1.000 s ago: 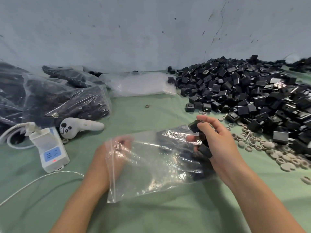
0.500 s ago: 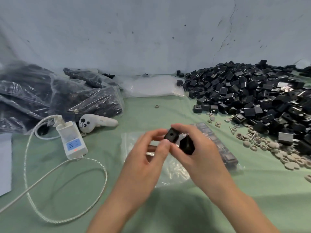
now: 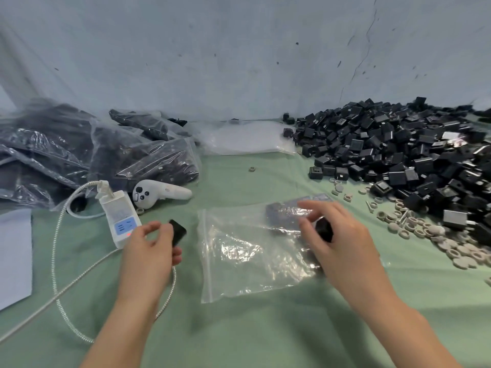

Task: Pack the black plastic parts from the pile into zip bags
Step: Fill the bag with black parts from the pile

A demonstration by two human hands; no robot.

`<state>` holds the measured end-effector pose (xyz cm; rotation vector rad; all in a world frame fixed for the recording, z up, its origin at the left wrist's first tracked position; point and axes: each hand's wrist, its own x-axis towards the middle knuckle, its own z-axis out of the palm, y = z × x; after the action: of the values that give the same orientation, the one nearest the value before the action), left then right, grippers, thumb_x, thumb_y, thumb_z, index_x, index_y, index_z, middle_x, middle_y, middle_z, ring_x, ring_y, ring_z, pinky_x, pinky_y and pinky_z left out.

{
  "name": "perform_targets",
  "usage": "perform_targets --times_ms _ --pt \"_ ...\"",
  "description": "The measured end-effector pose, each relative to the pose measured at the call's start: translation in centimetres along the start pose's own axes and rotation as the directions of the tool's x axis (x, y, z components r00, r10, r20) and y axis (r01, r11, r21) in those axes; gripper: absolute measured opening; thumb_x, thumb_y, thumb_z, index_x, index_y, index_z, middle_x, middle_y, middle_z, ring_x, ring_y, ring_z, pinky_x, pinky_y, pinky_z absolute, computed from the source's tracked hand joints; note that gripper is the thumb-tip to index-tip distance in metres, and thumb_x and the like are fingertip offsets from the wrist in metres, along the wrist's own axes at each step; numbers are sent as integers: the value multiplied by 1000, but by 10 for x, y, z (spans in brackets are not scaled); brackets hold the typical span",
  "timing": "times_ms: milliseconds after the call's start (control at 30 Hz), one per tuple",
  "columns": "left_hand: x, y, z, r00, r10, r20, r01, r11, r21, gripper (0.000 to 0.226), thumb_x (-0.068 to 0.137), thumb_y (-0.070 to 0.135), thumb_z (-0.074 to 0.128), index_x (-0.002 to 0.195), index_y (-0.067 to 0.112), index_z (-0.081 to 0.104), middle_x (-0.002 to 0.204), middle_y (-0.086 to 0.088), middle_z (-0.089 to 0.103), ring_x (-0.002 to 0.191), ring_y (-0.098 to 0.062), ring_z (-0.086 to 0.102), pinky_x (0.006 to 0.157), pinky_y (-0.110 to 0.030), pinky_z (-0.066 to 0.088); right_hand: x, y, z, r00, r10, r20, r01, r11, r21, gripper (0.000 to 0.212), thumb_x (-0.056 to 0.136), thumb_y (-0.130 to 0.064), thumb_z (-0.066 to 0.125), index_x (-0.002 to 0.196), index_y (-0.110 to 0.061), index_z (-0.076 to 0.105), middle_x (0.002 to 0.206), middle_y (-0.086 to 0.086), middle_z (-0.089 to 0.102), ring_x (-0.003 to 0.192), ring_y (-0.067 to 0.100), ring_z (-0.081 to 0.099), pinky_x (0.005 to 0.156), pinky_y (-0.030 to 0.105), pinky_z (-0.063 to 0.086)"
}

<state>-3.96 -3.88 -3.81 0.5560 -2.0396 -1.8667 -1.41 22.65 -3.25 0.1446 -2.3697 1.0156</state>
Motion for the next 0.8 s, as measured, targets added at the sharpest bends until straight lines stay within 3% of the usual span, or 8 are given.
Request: perform_targets --times_ms 67,167,267,367,467,533,667,800 --pt "1 -9 5 994 -55 91 44 992 122 15 98 25 58 105 12 62 71 -10 70 48 -14 58 55 -29 50 1 10 -5 999 50 -9 -50 998 -36 21 94 -30 61 114 -31 67 96 -18 60 85 -2 59 73 18 43" --pt "-3 -11 13 967 -8 255 -35 986 166 12 98 26 60 96 20 70 66 2 72 50 -9 61 48 -19 47 1 18 -11 996 89 -21 -90 993 -79 21 94 -29 61 114 -31 66 95 -16 60 84 1 59 75 31 48" --pt "-6 -5 20 891 63 450 -169 965 200 11 96 27 63 98 28 74 85 10 76 71 -4 71 56 -10 48 1 23 -13 993 117 -9 -117 987 -114 21 95 -29 60 115 -31 65 95 -13 60 83 5 59 76 37 50" --pt "-5 -4 29 791 -3 612 -162 963 213 23 90 18 71 112 28 70 97 8 77 84 -6 73 67 -19 56 3 26 -13 990 141 18 -137 980 -146 19 95 -29 59 113 -32 65 96 -13 60 83 4 59 78 38 50" --pt "0 -10 38 736 35 676 -371 857 359 37 87 24 75 120 35 64 100 20 73 93 7 67 86 -13 50 4 28 -13 988 151 32 -144 976 -163 20 94 -28 59 113 -33 65 97 -14 59 82 1 59 77 35 50" --pt "1 -9 42 716 82 693 -479 781 402 33 84 38 74 114 45 64 95 34 68 90 16 62 77 -3 43 5 28 -12 986 162 50 -150 972 -179 22 94 -28 58 114 -34 65 98 -14 59 83 6 60 77 37 51" --pt "1 -7 47 700 130 703 -594 652 472 32 69 72 60 101 73 56 107 27 62 105 -1 58 95 -27 48 9 30 -11 981 183 71 -166 966 -198 23 94 -29 57 114 -34 65 99 -14 59 84 7 60 78 36 52" --pt "7 -11 53 688 80 721 -606 610 511 36 69 78 52 105 78 51 110 35 60 110 9 53 101 -26 47 14 32 -11 979 185 81 -163 962 -221 21 93 -29 57 111 -35 66 99 -17 57 82 5 61 76 37 52"
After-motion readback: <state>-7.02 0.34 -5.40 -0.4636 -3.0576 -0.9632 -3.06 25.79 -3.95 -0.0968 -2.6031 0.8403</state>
